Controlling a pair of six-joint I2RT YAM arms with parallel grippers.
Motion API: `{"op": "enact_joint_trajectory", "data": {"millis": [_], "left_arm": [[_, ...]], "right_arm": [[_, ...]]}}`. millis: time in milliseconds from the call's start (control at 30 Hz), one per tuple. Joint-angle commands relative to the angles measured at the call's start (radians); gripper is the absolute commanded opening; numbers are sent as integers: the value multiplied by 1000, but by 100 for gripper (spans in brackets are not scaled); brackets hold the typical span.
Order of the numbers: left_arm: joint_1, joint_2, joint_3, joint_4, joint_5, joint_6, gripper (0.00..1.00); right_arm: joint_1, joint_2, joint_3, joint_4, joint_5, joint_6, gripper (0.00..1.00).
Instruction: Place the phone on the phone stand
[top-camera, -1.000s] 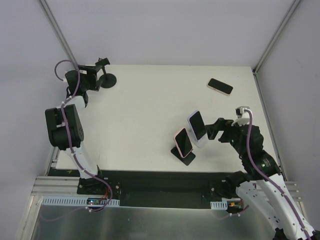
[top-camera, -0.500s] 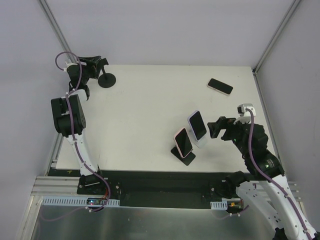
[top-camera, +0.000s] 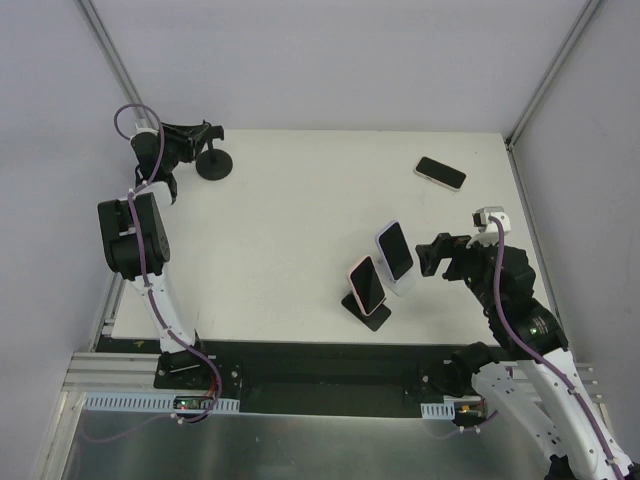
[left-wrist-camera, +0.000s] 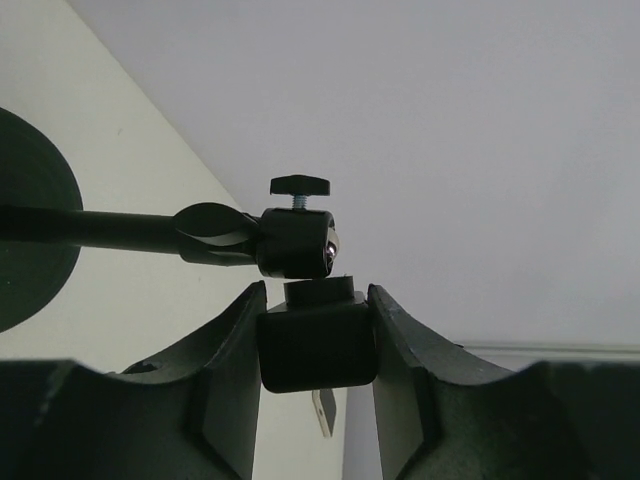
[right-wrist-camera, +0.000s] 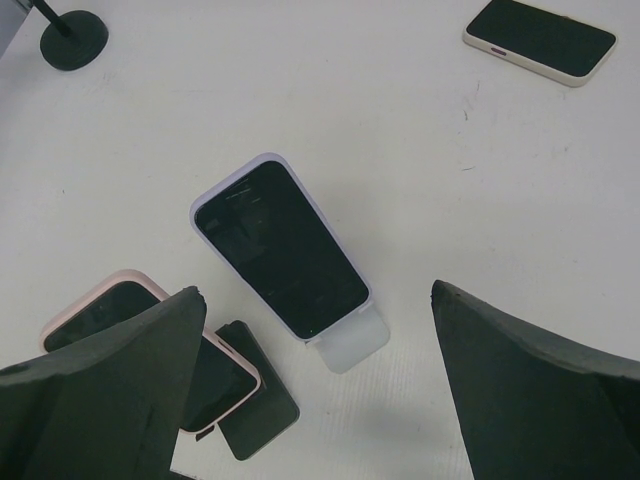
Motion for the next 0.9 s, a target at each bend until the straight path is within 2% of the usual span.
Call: {"op": "enact_joint_trajectory", "data": {"millis": [0,167,267,300,367,400,467,633,733,867], "left_arm": [[-16,-220,-160,65,163,2,0],[-83,-387,-358,149,246,-119,0],[-180,-559,-526,146,241,-111,0],[-241,-603,-568,123,225,-98,0],[-305,-698,-668,103,99,-68,0],[-330,-792,-761,97,61,-61,0],[-395,-919,-844,47,-36,-12,0],[-426,-1098,-909,-137,-115,56,0],[-442,-1176,-959,-162,-150,7,0],[-522,-1251,-1045,-174,-260,-61,0]], "right_arm": [[-5,11,37,1,-12,-8,97],[-6,19,23,3,-33,15,96],[-5,29,20,1,-47,47,96],[-6,34,21,0,-53,53,97],[-6,32,23,-2,-59,70,96],[-6,29,23,-2,-64,74,97],[-6,25,21,0,-66,94,97],[-8,17,15,0,-89,124,97],[-5,20,12,-2,-96,140,97],[-6,34,12,4,-99,173,97]]}}
